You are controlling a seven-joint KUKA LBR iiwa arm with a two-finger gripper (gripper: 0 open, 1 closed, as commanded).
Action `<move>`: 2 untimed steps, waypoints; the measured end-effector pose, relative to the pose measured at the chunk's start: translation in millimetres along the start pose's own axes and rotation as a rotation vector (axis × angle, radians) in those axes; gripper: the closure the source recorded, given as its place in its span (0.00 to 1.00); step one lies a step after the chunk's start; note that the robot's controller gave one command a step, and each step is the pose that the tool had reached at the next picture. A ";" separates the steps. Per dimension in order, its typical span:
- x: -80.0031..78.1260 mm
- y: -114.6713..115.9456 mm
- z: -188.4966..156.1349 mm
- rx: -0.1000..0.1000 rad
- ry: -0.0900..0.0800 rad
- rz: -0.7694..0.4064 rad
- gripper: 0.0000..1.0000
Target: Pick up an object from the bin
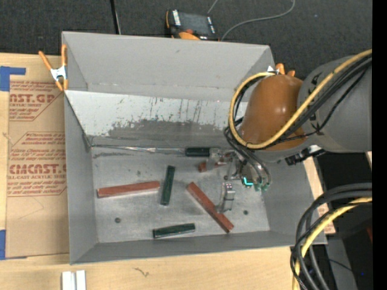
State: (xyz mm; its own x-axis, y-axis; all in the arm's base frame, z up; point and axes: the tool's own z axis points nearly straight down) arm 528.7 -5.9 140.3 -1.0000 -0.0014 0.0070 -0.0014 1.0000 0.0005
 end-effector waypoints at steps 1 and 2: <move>-7.7 65.6 73.2 -0.003 -0.002 -0.049 0.00; -54.1 157.8 69.8 -0.003 -0.012 -0.174 0.00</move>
Offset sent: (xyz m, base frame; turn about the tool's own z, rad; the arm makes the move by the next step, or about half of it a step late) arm 0.0092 0.0606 -0.0689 -0.0422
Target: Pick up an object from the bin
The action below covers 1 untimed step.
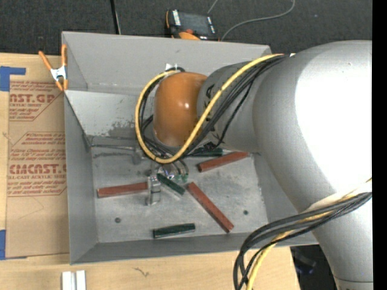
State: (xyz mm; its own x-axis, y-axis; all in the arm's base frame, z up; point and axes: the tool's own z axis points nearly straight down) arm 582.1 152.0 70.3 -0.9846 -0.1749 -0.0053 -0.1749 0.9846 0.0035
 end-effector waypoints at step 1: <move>0.9 -3.5 -0.2 0.002 0.003 0.005 1.00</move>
Offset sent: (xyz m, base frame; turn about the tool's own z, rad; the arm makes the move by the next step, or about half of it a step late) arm 0.0000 0.0000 0.0000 0.0000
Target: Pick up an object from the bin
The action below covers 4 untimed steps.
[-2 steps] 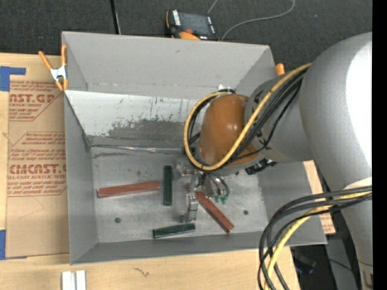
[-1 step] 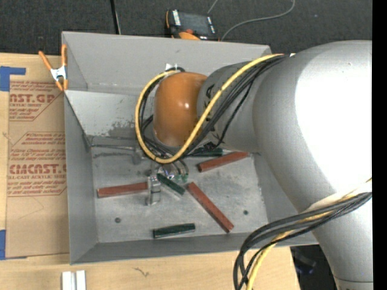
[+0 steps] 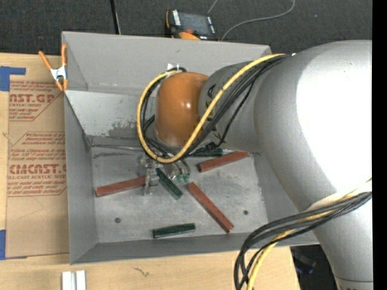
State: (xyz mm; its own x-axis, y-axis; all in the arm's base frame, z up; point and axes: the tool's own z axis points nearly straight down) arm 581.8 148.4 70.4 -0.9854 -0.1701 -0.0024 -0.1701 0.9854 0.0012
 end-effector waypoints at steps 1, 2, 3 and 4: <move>11.4 2.5 -177.0 0.002 -0.008 -0.335 1.00; 12.5 2.5 -173.1 0.000 -0.001 -0.334 0.00; 36.2 -25.3 -46.8 -0.001 0.010 -0.268 0.00; 21.4 -56.3 -108.0 0.002 -0.006 -0.298 0.00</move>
Offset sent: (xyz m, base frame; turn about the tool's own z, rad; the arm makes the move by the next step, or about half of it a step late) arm -0.0137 -0.0009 0.1729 -0.3343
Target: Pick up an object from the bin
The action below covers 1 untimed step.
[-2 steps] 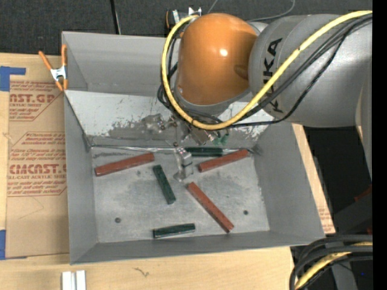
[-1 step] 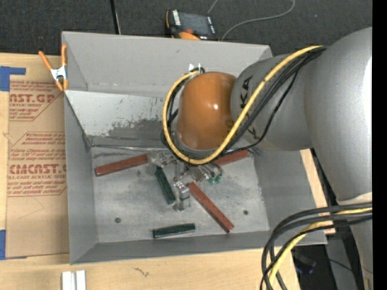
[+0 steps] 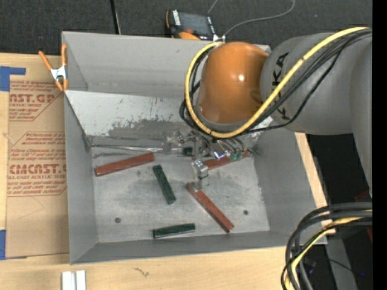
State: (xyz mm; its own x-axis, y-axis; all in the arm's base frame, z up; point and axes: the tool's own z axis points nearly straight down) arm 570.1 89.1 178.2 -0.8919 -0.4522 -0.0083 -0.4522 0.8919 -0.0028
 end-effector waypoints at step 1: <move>104.8 -40.9 41.9 -0.003 0.015 0.197 0.00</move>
Offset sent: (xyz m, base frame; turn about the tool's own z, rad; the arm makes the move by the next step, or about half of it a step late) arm -0.0723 -0.0813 -0.0405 0.1919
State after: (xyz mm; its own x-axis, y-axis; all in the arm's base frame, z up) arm 495.5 5.3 135.6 -0.9633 -0.2685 0.0064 -0.2685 0.9633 0.0003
